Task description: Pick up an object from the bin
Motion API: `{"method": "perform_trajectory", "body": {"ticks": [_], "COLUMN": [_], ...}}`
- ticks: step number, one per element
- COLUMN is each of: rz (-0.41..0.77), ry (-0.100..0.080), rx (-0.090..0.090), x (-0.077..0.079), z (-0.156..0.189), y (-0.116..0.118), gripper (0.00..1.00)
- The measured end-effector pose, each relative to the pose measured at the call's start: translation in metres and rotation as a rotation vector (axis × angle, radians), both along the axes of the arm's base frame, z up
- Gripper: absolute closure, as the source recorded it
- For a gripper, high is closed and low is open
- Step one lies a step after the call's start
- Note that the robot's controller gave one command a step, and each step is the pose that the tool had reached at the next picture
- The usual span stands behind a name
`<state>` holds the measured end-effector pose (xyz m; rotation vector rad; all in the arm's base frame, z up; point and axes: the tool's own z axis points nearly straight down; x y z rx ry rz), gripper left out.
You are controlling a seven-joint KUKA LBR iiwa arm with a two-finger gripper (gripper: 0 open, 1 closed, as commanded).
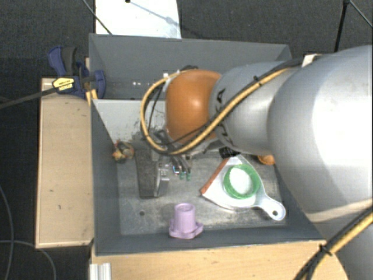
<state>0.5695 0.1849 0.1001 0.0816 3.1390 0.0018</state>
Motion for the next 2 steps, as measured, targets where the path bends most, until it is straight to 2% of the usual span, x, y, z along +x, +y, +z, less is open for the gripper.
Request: {"method": "perform_trajectory", "body": {"ticks": [1, 2], "rz": [-0.007, 0.143], "ry": [-0.004, 0.001], "rx": [0.001, -0.001], "x": [-0.012, -0.026], "z": [-0.022, -0.030], "y": [-0.023, -0.034], "gripper": [0.00, 0.00]}}
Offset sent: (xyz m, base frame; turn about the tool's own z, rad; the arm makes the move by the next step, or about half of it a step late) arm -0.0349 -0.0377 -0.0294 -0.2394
